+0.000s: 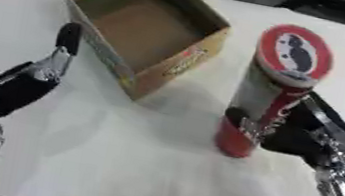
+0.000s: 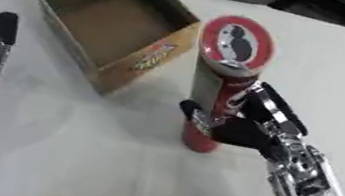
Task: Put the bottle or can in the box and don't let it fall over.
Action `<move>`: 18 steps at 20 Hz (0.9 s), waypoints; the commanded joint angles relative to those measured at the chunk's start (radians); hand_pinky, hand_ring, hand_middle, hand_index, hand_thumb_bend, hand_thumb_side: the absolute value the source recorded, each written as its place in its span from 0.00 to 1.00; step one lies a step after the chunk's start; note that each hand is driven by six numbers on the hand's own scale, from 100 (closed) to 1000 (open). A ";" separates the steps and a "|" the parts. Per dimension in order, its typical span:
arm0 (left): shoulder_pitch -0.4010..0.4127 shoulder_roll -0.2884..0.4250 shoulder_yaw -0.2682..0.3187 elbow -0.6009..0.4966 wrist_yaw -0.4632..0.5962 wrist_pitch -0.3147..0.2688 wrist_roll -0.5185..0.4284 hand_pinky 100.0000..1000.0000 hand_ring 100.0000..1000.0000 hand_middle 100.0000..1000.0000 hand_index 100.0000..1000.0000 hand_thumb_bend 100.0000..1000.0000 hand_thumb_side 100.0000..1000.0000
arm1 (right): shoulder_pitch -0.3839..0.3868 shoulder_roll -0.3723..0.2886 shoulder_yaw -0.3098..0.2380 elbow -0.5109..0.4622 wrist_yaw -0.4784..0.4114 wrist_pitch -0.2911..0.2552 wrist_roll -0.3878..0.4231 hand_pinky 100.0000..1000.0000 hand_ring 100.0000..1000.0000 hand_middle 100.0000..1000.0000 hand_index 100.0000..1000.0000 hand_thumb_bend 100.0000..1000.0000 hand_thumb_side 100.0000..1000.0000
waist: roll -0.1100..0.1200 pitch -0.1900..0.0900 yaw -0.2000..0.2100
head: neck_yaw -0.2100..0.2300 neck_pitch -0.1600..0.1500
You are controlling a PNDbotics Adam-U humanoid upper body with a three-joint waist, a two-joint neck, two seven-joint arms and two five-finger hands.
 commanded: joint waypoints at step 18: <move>0.040 0.022 0.095 -0.020 0.177 0.017 0.264 0.80 0.82 0.61 0.71 0.28 0.54 | -0.060 -0.061 -0.059 -0.016 -0.134 -0.043 -0.126 1.00 1.00 0.88 0.69 0.00 0.05 | 0.003 -0.022 0.005 | -0.006 0.017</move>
